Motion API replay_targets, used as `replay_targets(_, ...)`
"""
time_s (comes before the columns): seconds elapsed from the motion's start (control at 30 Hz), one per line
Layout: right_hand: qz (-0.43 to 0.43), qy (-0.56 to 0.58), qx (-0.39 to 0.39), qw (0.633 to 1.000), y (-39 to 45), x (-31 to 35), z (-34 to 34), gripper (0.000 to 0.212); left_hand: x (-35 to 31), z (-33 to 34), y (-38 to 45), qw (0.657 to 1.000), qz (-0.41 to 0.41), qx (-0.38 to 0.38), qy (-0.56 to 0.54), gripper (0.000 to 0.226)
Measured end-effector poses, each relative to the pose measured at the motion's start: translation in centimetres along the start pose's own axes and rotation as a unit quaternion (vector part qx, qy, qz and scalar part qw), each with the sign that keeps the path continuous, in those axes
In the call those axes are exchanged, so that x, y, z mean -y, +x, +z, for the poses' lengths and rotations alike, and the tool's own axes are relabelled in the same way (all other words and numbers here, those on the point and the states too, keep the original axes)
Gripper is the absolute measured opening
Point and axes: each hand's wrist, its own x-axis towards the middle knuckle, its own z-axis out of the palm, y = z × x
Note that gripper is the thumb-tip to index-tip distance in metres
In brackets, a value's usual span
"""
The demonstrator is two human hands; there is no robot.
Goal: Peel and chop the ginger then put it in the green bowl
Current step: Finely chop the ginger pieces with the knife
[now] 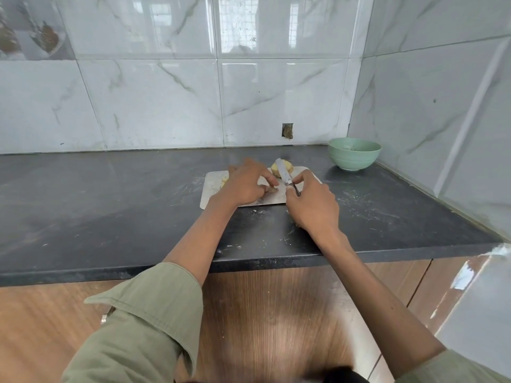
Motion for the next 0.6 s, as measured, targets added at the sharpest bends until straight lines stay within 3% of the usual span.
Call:
replay_targets(0.1, -0.001, -0.006, 0.003, 1.0, -0.01, 0.0, 0.08, 0.018, -0.15, 0.21, -0.04, 1.0, 0.008, 0.008, 0.025, 0.028)
replay_targets(0.3, -0.011, -0.037, 0.012, 0.999, -0.31, 0.17, 0.04, 0.021, -0.15, 0.38, 0.12, 0.996, -0.03, -0.036, 0.076, 0.004)
replay_targets(0.6, -0.024, -0.069, 0.007, 0.997, -0.63, 0.4, 0.18, 0.022, 0.11, 0.05, 0.26, 0.995, -0.074, -0.031, 0.051, 0.006)
